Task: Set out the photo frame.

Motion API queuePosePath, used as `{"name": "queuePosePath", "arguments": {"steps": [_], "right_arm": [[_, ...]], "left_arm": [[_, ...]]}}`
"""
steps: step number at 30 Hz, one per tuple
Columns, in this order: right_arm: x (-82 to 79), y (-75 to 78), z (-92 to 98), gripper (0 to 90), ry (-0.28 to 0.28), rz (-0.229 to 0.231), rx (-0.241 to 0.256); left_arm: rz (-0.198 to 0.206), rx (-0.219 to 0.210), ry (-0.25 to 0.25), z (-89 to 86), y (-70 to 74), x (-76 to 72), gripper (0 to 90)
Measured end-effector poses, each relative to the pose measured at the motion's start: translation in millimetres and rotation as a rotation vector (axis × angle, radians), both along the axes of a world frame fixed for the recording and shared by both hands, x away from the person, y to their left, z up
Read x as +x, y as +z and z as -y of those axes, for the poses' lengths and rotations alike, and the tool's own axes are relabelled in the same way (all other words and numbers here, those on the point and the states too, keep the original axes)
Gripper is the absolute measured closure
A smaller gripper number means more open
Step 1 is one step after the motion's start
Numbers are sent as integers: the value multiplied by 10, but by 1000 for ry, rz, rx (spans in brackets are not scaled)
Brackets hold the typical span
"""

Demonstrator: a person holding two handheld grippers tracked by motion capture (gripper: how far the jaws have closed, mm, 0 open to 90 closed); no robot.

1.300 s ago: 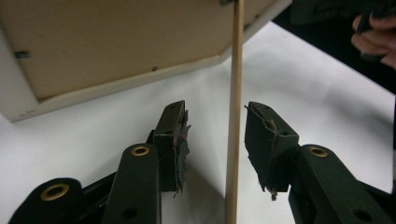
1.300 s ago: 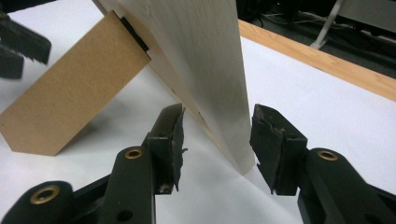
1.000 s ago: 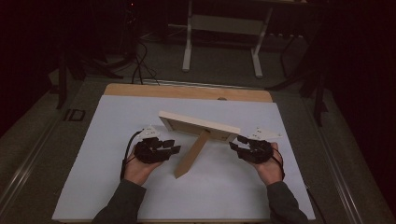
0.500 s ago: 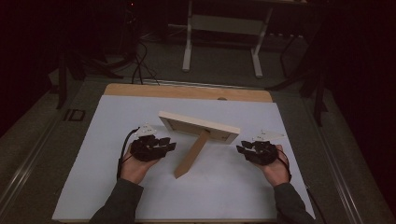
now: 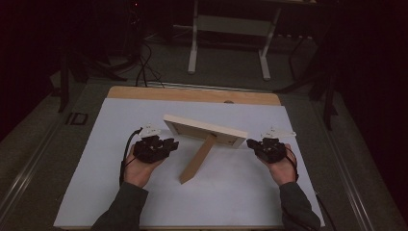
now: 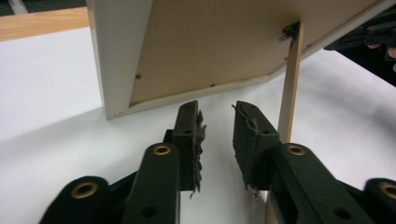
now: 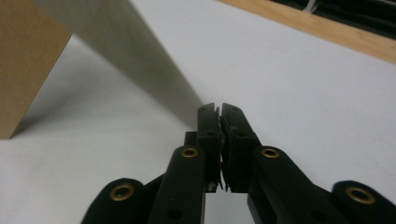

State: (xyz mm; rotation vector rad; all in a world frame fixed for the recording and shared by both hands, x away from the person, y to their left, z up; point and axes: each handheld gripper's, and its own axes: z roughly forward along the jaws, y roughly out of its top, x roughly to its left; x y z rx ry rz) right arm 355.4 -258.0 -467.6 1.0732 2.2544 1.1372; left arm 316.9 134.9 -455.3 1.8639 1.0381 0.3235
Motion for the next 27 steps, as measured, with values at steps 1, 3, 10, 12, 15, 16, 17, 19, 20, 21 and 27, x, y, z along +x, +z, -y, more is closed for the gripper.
{"name": "queuePosePath", "arguments": {"steps": [1,3,10,12,15,16,17,19,20,21,27], "right_arm": [[12,11,-2,887,-2,3,2],[25,23,-3,898,-2,2,4],[93,81,-27,900,7,-9,37],[109,95,-47,900,9,-9,42],[131,109,-60,900,8,-11,46],[138,113,-67,900,8,-14,51],[145,116,-75,900,9,-13,52],[156,124,-94,900,11,-14,52],[164,129,-105,900,14,-13,59],[168,132,-110,900,15,-14,63],[201,149,-151,900,19,-17,65]], "left_arm": [[4,5,3,7,12,3,735],[8,11,8,13,24,7,744],[43,36,31,112,101,77,874],[49,31,36,135,122,97,899],[54,43,41,188,143,124,900],[55,47,40,203,148,133,900],[55,47,43,216,152,144,900],[55,43,51,235,165,166,900],[53,40,55,242,170,172,900],[53,35,60,251,175,181,900],[51,41,64,285,195,212,900]]}}
